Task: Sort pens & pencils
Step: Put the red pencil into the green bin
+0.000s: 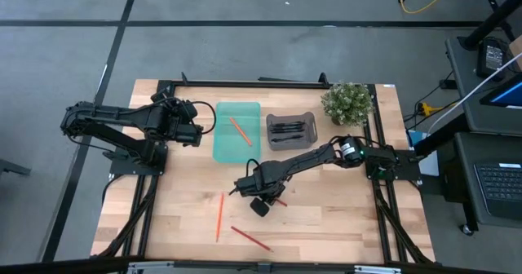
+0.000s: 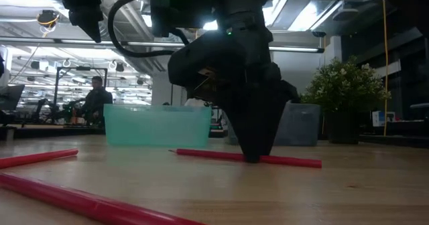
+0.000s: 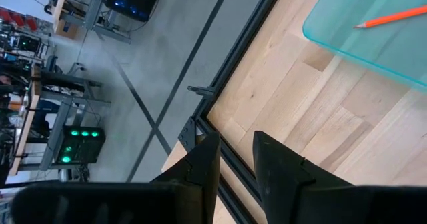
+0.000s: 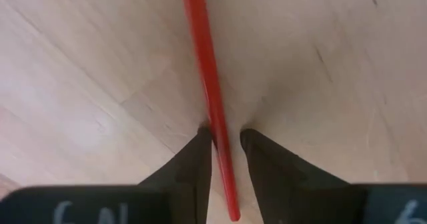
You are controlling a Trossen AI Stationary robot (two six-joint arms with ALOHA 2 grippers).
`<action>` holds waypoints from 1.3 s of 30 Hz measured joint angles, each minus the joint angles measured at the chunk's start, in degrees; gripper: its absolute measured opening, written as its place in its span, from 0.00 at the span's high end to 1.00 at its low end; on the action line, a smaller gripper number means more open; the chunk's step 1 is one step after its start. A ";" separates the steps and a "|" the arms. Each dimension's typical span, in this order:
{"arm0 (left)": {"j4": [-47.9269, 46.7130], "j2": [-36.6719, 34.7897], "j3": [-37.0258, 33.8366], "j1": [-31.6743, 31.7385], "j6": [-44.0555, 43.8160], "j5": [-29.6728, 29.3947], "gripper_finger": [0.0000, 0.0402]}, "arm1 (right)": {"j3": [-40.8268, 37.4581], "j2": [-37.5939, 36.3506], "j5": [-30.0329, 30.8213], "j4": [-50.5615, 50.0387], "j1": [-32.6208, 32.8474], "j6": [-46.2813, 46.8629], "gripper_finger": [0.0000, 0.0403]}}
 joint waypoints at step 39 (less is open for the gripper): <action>0.04 0.00 0.00 0.01 -0.08 0.02 0.79 | 0.36 -2.36 -0.77 -0.41 -0.09 -2.97 0.97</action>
